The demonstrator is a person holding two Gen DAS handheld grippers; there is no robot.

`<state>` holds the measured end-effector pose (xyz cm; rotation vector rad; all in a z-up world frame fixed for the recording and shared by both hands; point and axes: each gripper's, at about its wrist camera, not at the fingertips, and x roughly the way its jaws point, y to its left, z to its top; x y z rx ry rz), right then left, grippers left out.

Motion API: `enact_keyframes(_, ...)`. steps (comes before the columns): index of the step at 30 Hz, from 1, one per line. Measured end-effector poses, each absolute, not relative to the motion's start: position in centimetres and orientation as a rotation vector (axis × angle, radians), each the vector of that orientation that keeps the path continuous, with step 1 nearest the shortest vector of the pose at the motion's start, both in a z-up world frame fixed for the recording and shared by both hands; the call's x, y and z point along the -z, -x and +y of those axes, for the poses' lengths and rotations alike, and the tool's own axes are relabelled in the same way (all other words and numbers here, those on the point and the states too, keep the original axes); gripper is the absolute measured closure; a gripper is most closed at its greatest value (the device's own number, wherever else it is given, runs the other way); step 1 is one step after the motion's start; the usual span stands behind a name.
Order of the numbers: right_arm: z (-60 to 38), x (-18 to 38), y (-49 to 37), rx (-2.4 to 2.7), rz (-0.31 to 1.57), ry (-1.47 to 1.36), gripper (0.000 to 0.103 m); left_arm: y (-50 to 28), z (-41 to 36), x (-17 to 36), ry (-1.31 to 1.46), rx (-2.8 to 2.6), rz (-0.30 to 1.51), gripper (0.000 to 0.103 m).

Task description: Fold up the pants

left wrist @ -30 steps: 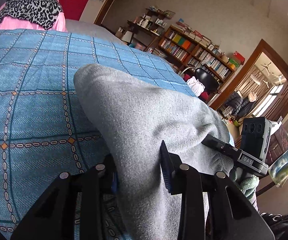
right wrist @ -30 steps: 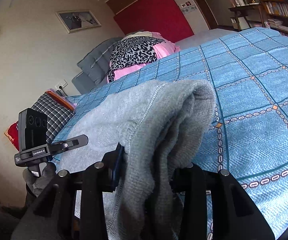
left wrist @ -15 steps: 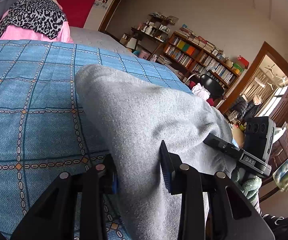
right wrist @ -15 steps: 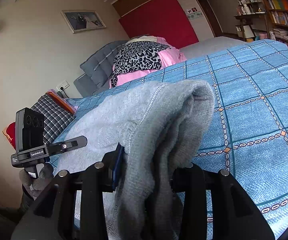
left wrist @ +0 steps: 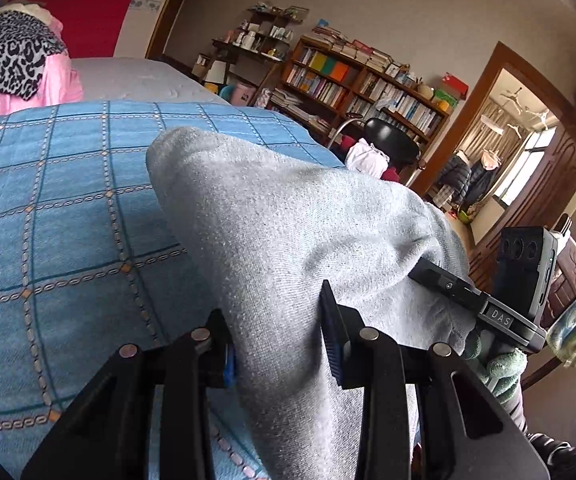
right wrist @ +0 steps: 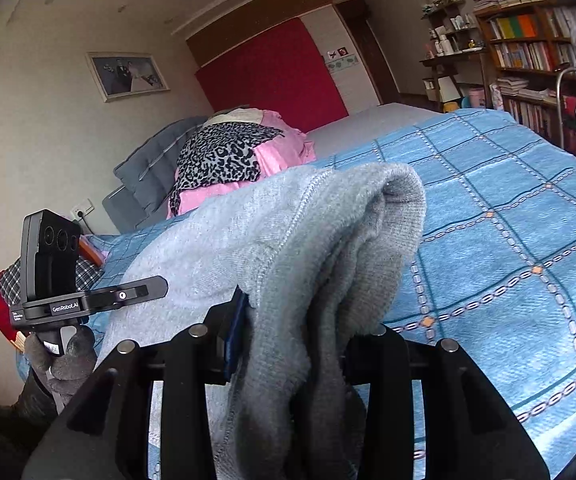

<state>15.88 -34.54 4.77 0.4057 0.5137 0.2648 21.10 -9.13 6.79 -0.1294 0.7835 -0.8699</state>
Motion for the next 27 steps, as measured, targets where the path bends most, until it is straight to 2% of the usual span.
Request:
enact_keyframes(8, -42.9, -3.2, -16.4, -0.130, 0.523, -0.428, 0.065, -25.3, -18.5, -4.7, 0.115, 0.955, 0.840, 0.070)
enact_keyframes(15, -47.9, -0.4, -17.0, -0.040, 0.593, -0.435, 0.065, -27.9, -24.7, -0.6, 0.115, 0.988, 0.940, 0.069)
enact_keyframes(18, -49.1, 1.7, -17.5, -0.025, 0.654, -0.454, 0.064, -28.5, -25.9, 1.7, 0.090, 0.953, 0.985, 0.062)
enact_keyframes(20, -49.2, 2.5, -17.6, -0.022, 0.666, -0.468, 0.060, -28.4, -26.3, 2.5, 0.064, 0.936, 0.982, 0.055)
enact_keyframes(22, -49.5, 2.8, -17.4, -0.016, 0.664, -0.481, 0.056, -28.0, -26.5, 2.5, 0.024, 0.928, 0.948, 0.051)
enact_keyframes(24, -49.5, 2.7, -17.2, 0.008, 0.658, -0.476, 0.048, -27.6, -26.6, 2.2, -0.016, 0.912, 0.925, 0.047)
enact_keyframes(27, -49.3, 2.0, -16.4, 0.061, 0.645, -0.437, 0.047, -26.6, -26.2, 1.7, -0.058, 0.889, 0.892, 0.038)
